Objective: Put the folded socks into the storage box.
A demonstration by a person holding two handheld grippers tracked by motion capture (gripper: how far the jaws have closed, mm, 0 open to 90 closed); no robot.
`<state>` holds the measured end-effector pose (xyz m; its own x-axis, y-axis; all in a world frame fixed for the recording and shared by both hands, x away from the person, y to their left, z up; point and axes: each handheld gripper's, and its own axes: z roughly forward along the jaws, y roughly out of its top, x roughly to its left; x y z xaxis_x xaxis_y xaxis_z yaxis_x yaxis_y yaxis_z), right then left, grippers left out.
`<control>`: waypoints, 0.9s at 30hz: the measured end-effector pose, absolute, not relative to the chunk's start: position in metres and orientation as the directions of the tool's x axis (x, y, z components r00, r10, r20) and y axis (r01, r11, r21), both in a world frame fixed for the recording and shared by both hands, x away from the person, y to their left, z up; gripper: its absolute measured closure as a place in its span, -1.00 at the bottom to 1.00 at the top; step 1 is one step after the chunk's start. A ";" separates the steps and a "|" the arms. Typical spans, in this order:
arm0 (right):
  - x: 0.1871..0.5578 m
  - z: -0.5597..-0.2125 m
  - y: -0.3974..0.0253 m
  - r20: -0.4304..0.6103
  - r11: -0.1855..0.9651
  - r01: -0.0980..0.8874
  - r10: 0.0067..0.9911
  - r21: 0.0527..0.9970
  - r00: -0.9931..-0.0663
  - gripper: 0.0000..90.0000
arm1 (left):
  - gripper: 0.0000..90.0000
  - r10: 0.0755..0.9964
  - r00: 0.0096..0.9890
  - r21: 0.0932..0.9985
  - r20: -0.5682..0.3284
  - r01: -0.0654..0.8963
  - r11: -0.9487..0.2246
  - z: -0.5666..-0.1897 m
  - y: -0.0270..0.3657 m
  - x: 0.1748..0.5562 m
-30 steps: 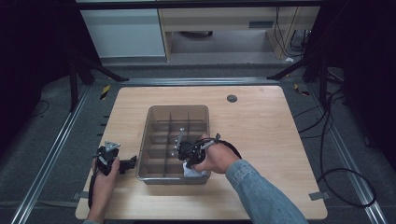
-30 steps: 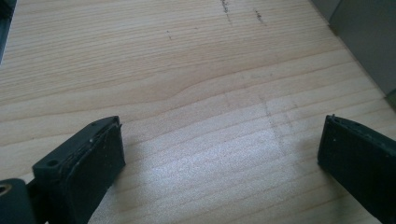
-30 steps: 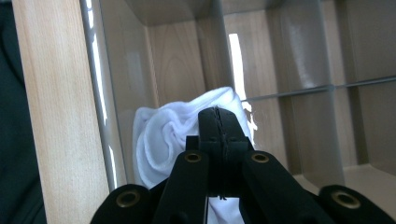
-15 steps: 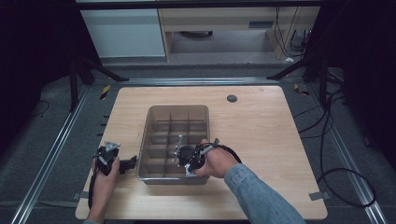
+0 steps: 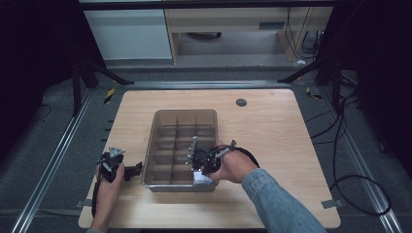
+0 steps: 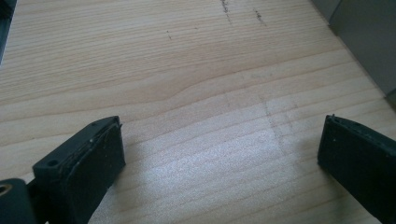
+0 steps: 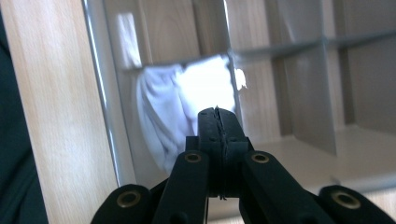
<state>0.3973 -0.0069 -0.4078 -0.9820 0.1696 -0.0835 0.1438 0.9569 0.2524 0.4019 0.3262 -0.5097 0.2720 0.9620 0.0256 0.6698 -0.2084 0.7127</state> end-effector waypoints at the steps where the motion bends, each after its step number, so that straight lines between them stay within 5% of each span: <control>1: 0.397 -0.408 -0.010 -0.089 0.958 0.144 0.171 0.246 -0.981 1.00 | -1.00 0.962 0.272 0.712 0.026 0.670 -0.209 -0.510 0.326 0.402; 27: 0.402 -0.441 -0.006 -0.053 0.966 0.182 0.194 0.184 -0.979 1.00 | -1.00 0.962 0.272 0.713 0.025 0.670 -0.208 -0.510 0.326 0.402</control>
<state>0.4018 -0.0061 -0.4409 -0.9795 0.1943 -0.0533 0.1816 0.9661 0.1837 0.4018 0.3262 -0.5097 0.2717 0.9620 0.0252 0.6700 -0.2079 0.7127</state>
